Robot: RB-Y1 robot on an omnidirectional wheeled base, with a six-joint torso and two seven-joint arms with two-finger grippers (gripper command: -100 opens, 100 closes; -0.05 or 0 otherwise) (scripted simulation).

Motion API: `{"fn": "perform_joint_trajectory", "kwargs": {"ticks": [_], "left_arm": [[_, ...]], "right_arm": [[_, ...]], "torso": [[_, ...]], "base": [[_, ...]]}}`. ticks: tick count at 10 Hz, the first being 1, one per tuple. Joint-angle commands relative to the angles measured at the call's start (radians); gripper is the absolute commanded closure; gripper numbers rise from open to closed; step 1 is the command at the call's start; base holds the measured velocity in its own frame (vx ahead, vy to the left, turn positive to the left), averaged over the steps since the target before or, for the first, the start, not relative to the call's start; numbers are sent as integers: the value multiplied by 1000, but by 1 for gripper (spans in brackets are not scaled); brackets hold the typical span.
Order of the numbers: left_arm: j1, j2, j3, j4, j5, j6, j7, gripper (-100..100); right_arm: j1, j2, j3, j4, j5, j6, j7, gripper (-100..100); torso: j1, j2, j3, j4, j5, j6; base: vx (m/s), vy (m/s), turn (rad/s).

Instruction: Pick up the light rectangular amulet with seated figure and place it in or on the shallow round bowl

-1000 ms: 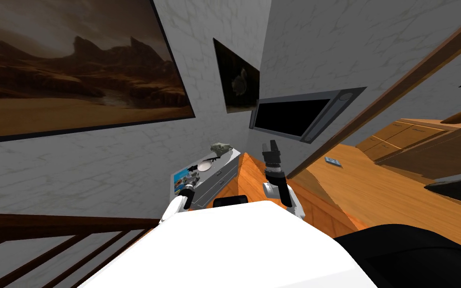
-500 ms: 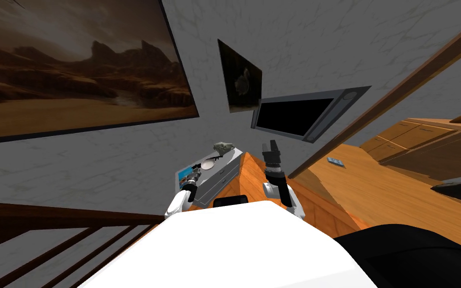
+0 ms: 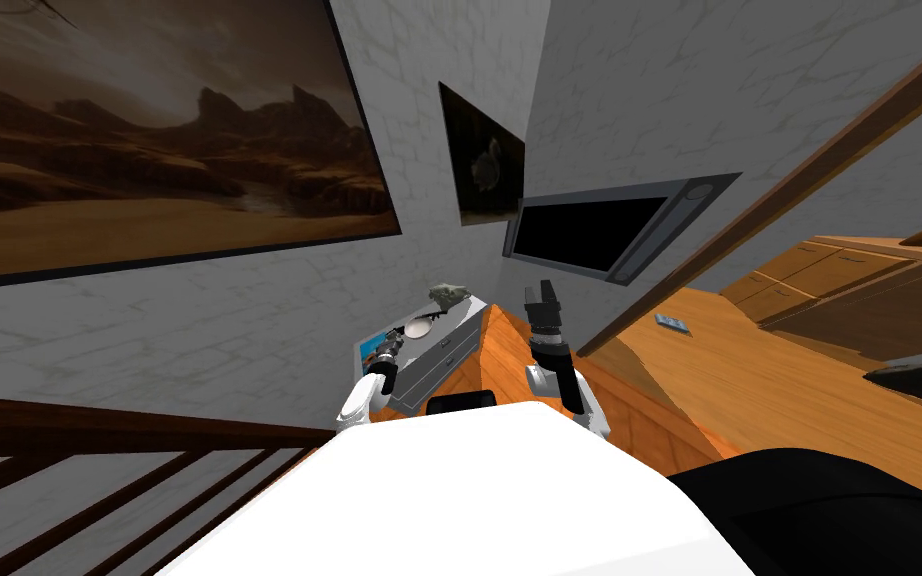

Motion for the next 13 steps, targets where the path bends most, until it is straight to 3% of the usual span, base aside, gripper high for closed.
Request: {"fn": "perform_joint_trajectory", "kwargs": {"ticks": [1,13], "left_arm": [[-8,4,-17,-9,28,37,7,100],[-113,-33,4,-34,208,226,42,100]], "right_arm": [[0,0,0,0,0,0,0,0],[0,0,0,0,0,0,0,0]], "torso": [[0,0,0,0,0,0],[-5,-2,-1,0,0,0]], "base": [[12,6,-23],[32,-35,-54]]}}
